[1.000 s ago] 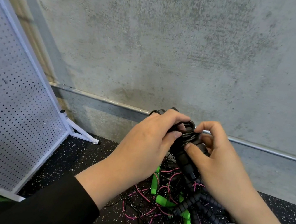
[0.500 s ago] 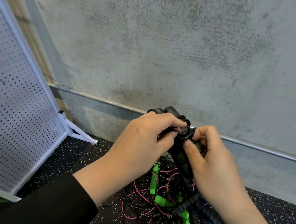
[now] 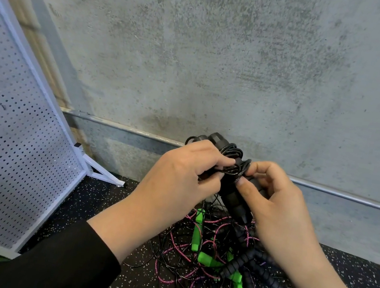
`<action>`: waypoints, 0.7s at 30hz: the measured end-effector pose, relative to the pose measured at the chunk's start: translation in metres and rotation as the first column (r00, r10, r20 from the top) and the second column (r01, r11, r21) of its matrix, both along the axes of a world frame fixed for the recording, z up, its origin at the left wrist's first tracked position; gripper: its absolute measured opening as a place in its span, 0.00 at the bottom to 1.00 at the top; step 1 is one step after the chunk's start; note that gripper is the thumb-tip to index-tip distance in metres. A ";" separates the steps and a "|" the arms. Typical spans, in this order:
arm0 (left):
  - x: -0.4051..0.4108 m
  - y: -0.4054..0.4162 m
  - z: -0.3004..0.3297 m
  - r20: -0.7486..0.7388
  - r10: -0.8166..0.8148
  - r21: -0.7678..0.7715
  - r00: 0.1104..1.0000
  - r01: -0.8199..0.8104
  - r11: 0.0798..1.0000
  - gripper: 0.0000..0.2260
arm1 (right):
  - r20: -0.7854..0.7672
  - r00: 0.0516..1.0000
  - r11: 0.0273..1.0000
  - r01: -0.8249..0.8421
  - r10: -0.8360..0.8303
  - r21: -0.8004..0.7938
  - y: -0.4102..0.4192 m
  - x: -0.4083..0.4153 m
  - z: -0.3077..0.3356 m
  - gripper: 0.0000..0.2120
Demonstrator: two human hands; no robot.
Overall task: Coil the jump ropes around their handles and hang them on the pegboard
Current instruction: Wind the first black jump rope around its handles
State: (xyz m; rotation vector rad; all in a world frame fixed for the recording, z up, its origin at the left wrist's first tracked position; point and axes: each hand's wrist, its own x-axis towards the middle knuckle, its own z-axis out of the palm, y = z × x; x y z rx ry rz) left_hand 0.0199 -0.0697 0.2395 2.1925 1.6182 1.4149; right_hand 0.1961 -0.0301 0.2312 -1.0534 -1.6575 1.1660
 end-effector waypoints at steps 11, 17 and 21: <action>0.003 -0.002 -0.001 -0.143 0.045 0.007 0.989 -0.045 0.999 0.08 | -0.071 0.997 0.996 -0.035 0.030 -0.078 0.002 0.000 0.005 0.07; 0.000 -0.001 -0.002 -0.167 -0.049 -0.051 0.985 0.041 0.998 0.09 | -0.004 1.000 0.997 0.001 -0.001 -0.078 0.000 0.003 0.003 0.04; 0.000 0.001 -0.006 -0.176 -0.071 -0.064 0.982 0.061 0.996 0.11 | 0.006 1.000 0.995 -0.001 0.002 -0.098 0.000 0.002 0.002 0.03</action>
